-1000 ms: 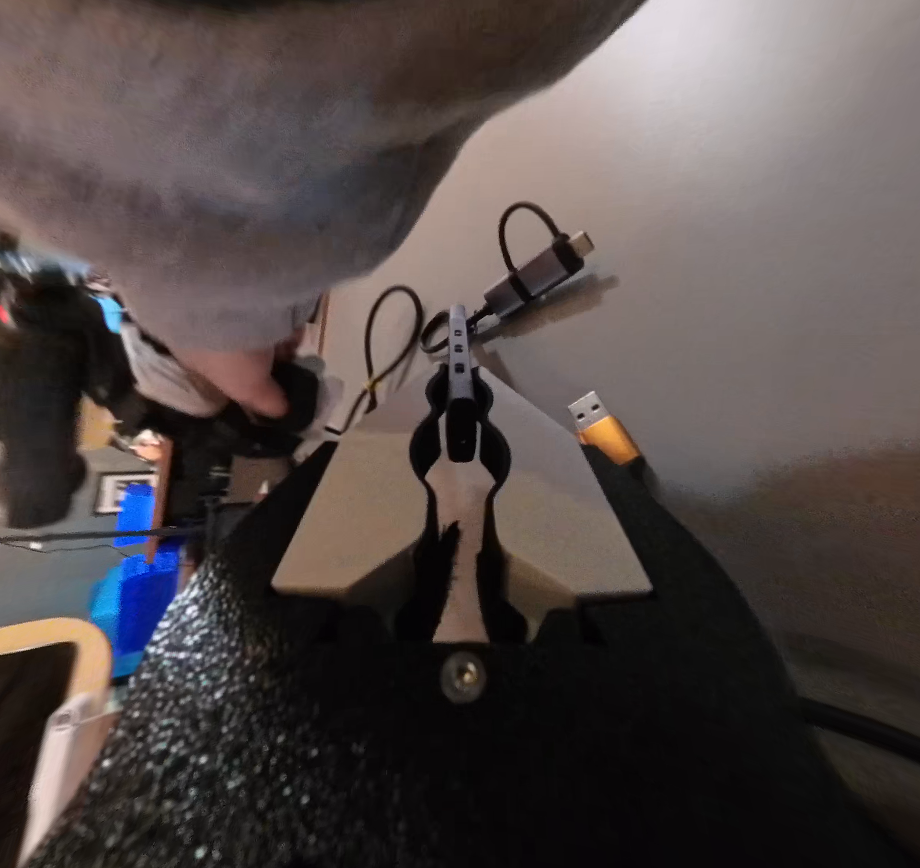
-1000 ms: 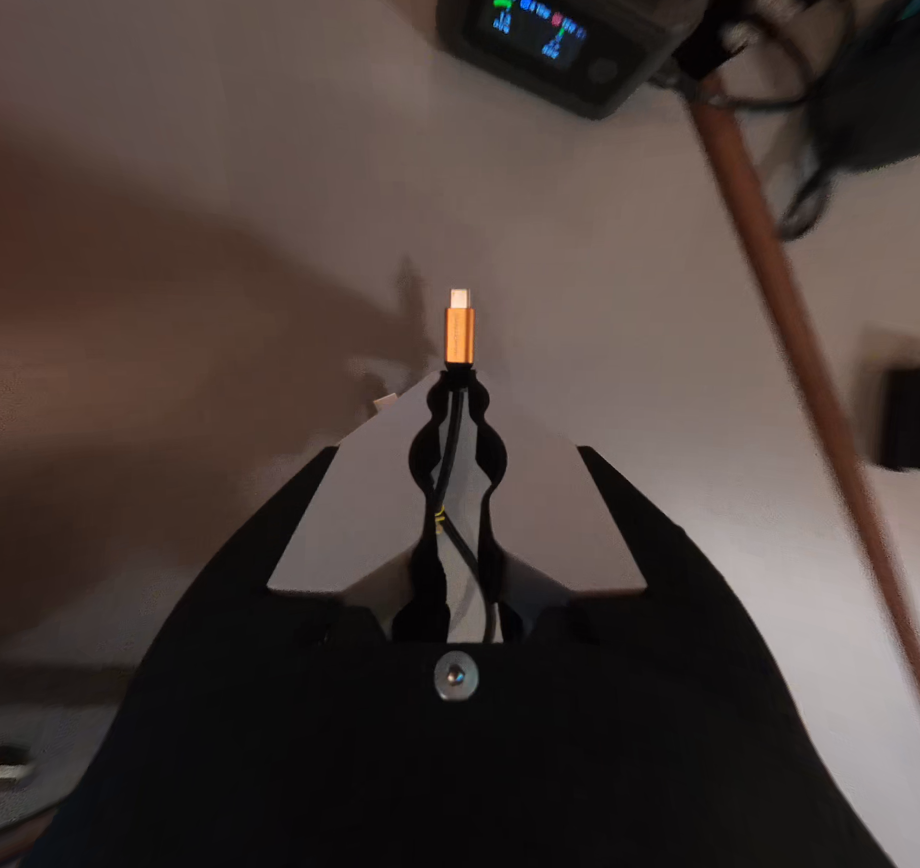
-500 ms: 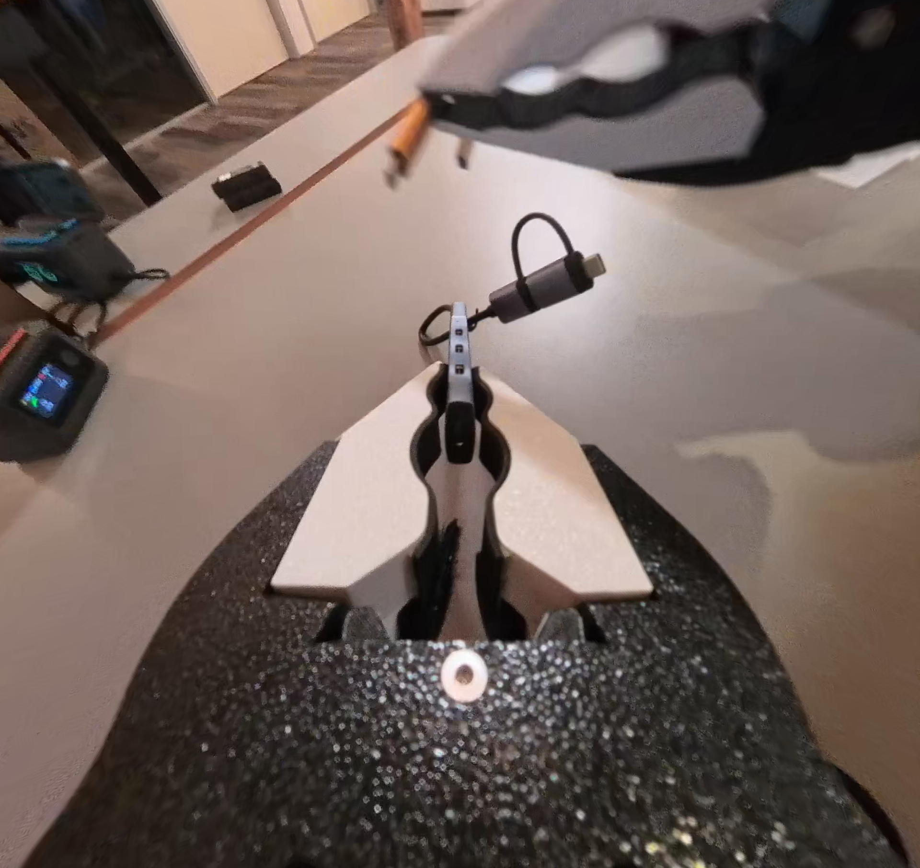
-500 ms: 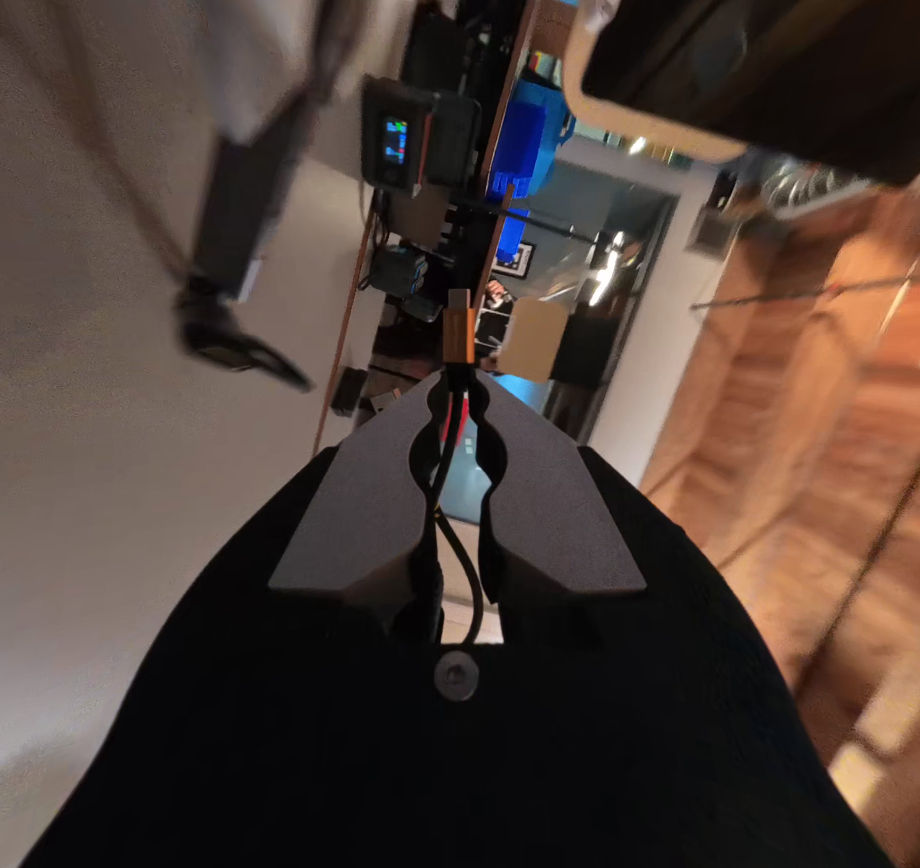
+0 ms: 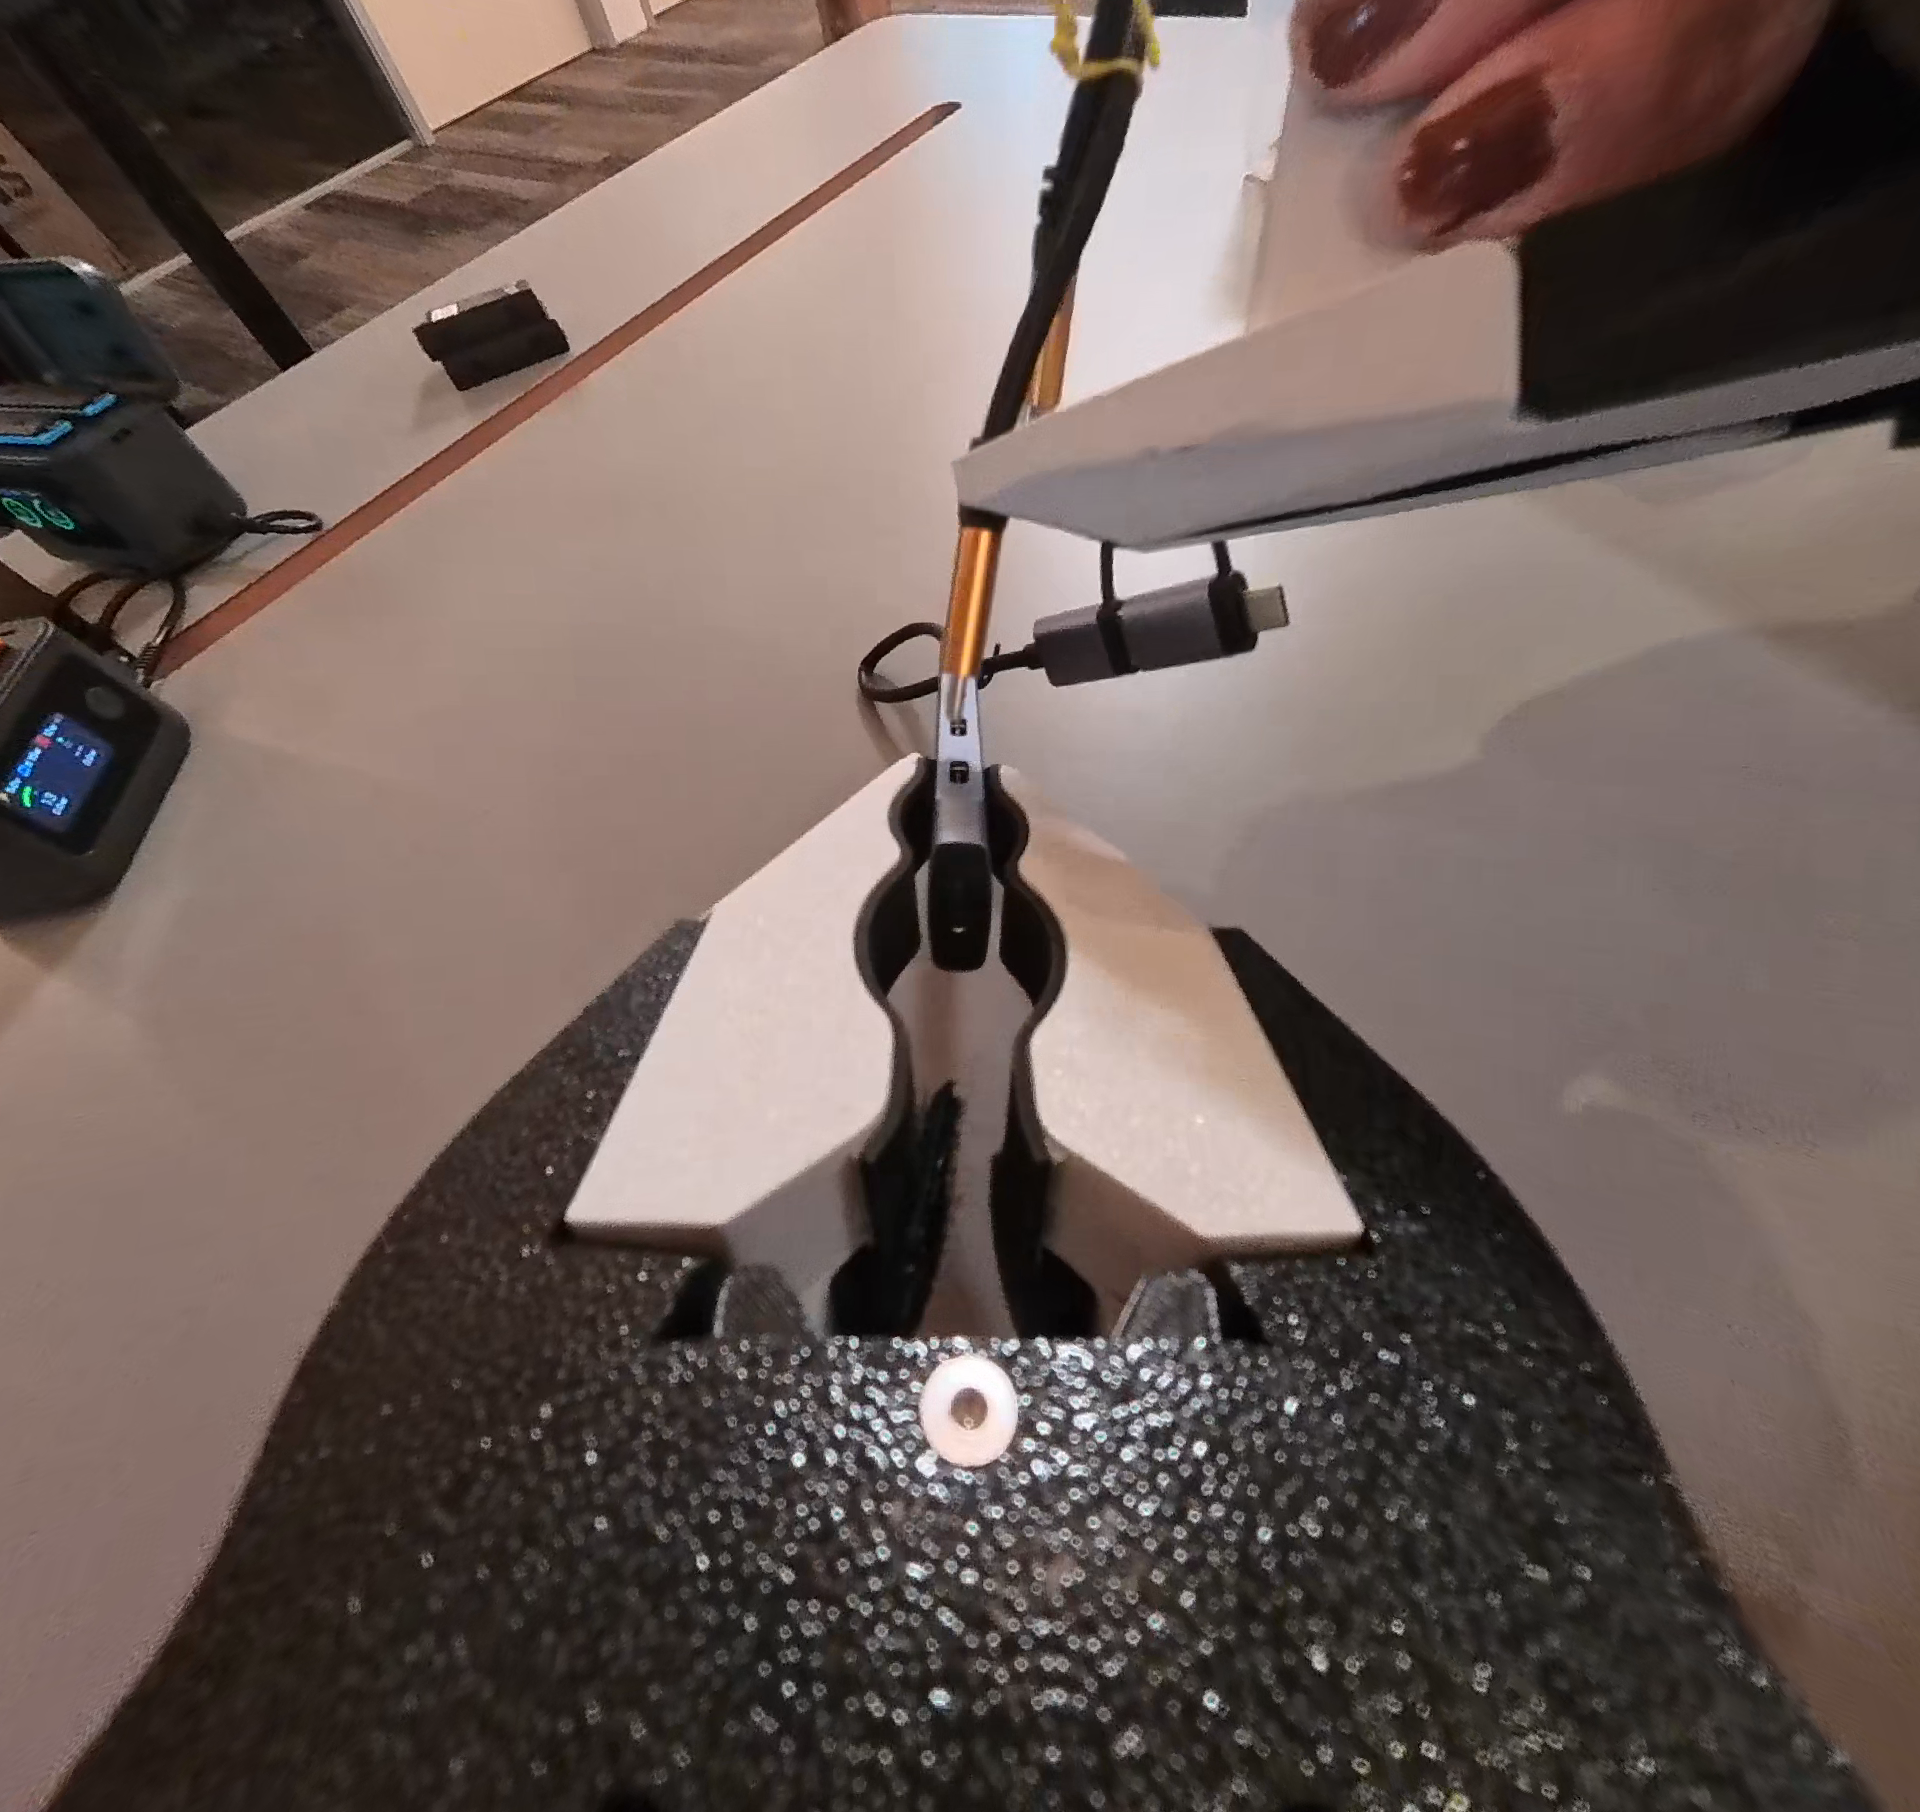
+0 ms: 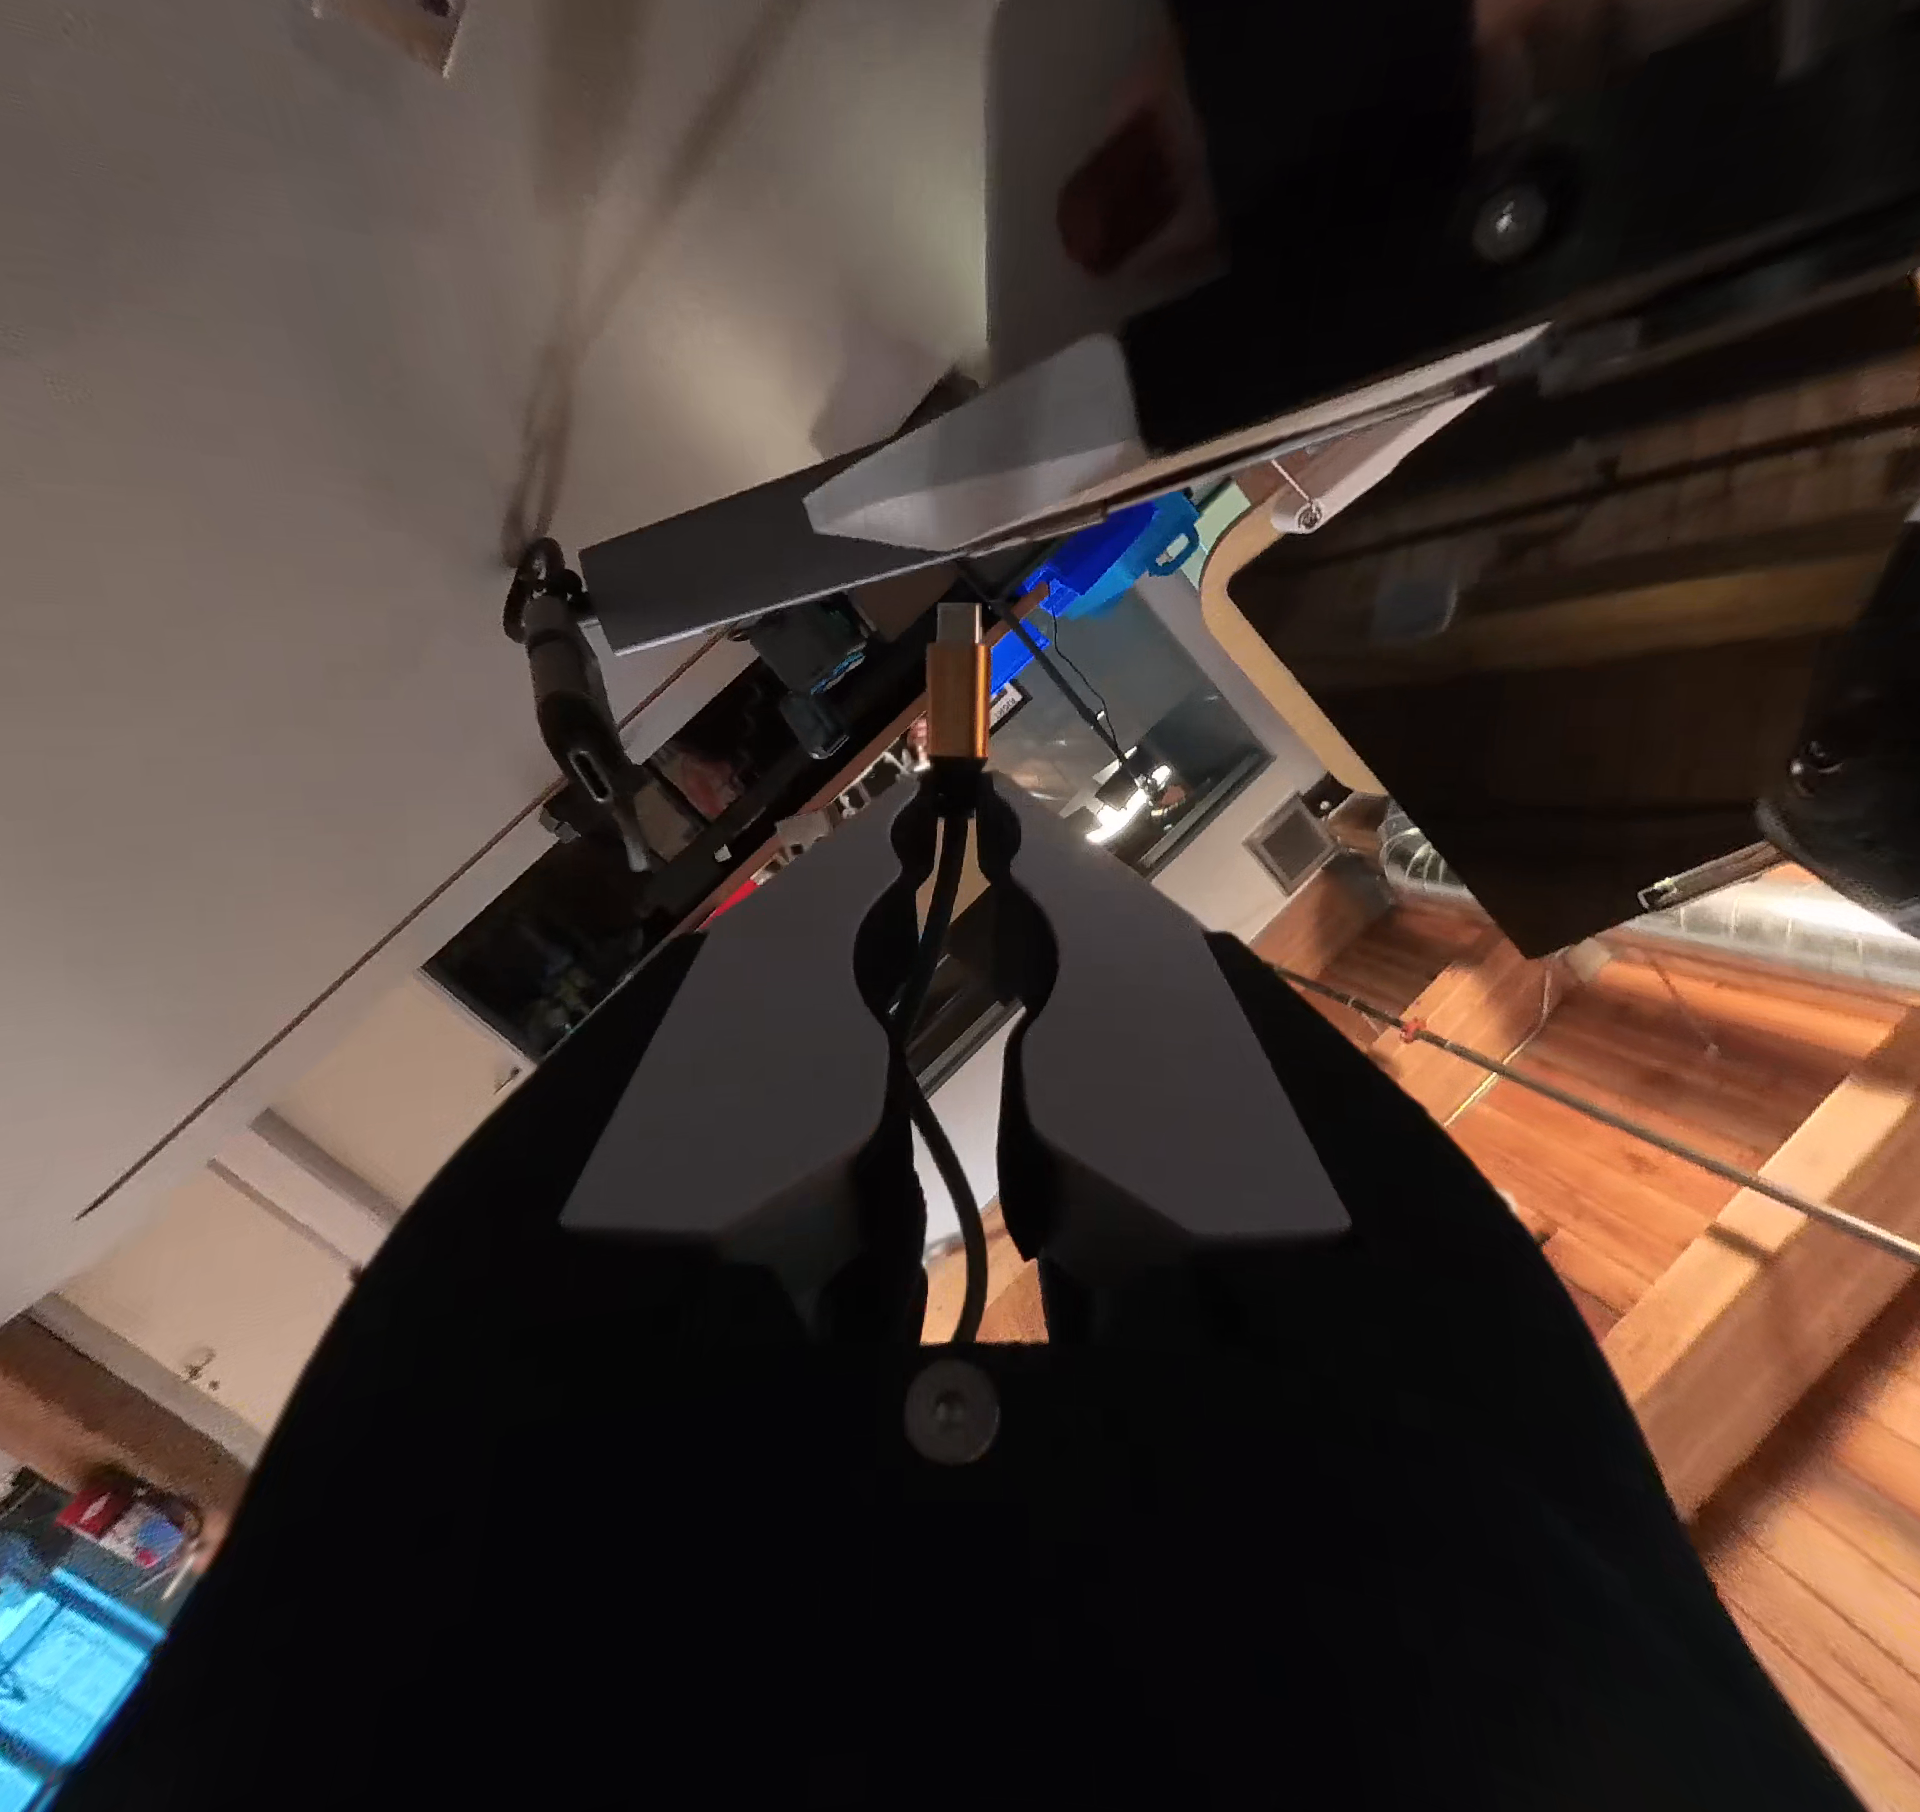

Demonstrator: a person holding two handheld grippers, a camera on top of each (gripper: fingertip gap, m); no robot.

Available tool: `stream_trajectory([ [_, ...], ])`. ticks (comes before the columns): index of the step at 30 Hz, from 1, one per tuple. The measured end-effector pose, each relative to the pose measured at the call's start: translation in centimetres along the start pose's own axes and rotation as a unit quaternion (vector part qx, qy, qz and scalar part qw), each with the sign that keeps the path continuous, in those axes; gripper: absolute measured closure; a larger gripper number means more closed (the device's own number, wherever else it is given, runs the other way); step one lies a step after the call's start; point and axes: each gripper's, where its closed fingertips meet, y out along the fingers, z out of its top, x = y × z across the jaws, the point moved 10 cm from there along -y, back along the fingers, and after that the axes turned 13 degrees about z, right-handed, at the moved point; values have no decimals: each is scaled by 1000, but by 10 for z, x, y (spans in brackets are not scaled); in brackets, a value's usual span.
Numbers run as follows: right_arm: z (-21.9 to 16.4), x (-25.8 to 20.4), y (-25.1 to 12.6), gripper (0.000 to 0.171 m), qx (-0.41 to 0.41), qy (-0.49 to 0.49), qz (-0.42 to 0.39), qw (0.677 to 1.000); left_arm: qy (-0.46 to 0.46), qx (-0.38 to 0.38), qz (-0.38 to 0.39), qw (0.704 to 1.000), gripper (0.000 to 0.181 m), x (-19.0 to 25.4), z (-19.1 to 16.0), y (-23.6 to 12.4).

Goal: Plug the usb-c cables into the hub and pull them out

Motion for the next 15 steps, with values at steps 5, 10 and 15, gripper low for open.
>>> stream_trajectory([
  [5,2,2,0,165,10,-37,3,999,-3,-5,-4,1000,175,1,0,1],
  [10,4,2,0,165,16,-66,8,998,-4,-13,-10,1000,175,2,-1,3],
  [15,4,2,-1,165,20,-90,12,996,-2,-20,-10,1000,175,3,-2,3],
])
